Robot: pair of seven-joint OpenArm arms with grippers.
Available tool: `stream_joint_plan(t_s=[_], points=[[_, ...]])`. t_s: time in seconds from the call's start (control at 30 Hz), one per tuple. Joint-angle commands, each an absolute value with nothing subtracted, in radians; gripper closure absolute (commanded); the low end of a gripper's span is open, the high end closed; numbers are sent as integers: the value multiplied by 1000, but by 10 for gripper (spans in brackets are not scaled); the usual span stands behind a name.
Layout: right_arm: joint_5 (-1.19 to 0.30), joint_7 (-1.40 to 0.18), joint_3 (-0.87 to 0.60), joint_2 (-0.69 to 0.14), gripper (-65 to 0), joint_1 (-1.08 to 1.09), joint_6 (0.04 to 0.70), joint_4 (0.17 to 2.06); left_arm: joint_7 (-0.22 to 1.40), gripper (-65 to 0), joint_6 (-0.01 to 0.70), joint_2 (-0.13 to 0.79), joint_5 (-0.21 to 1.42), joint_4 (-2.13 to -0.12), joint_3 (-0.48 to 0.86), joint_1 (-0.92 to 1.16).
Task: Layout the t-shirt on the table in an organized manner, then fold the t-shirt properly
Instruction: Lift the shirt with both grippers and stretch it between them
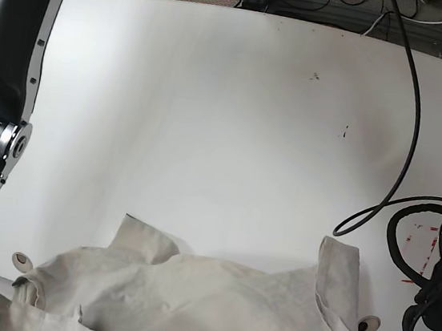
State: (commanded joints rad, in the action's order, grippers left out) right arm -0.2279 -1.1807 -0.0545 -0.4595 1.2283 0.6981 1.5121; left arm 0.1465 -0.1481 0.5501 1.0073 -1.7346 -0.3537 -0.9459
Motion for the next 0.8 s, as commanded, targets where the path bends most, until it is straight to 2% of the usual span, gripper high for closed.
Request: stream_joint_plan(t_s=[0.23, 0.43, 0.8], points=[[-228, -1221, -81, -453, -6, 1059, 698, 1647, 147, -8, -148, 631, 1007, -1788, -351, -854], [-226, -1310, -189, -383, -6, 881, 698, 1770, 147, -7, -148, 690, 1063, -1845, -331, -719], [-226, -1357, -231, -305, -6, 539, 698, 1952, 147, -7, -150, 691, 1086, -1919, -265, -407]])
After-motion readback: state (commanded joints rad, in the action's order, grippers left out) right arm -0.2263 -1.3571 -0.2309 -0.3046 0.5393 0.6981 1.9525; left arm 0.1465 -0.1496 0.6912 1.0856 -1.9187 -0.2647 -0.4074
